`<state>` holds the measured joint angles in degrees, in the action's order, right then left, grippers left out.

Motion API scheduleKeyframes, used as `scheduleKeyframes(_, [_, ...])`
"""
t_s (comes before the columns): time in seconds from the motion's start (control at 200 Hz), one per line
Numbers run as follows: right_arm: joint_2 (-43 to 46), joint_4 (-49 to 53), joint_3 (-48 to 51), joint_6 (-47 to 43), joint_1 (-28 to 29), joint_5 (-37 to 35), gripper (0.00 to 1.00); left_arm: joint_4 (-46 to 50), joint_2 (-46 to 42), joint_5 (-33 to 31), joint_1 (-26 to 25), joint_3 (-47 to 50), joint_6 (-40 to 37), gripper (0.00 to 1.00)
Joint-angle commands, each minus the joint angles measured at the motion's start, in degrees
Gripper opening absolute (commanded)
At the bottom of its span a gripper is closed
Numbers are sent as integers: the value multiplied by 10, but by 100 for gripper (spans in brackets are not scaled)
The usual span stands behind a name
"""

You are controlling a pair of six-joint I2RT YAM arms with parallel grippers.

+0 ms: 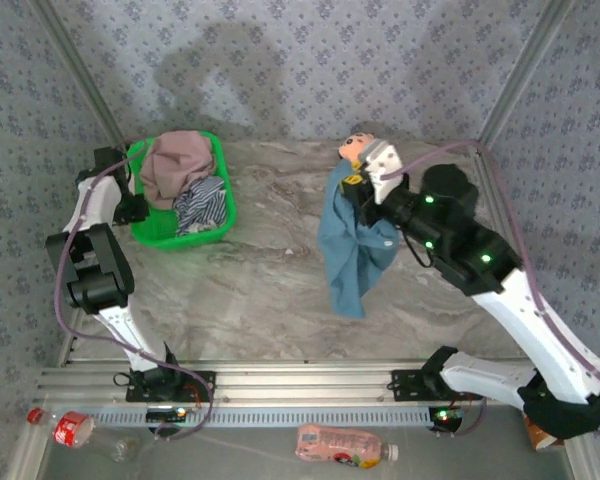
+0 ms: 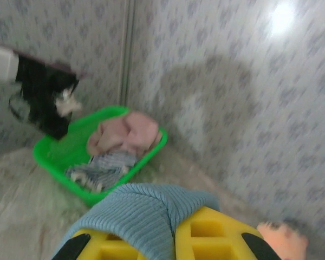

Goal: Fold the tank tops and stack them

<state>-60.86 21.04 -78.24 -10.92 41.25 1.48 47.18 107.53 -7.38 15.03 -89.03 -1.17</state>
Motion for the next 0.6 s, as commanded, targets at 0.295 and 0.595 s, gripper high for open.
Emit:
scheduleKeyframes(0.295, [-32,-41,94,107,-34,75,5,21,126,-214,25,-131,-103,9])
scheduleKeyframes(0.595, [-69,-43,144,131,-63,110,5,42,184,-270,28,-220,-112,38])
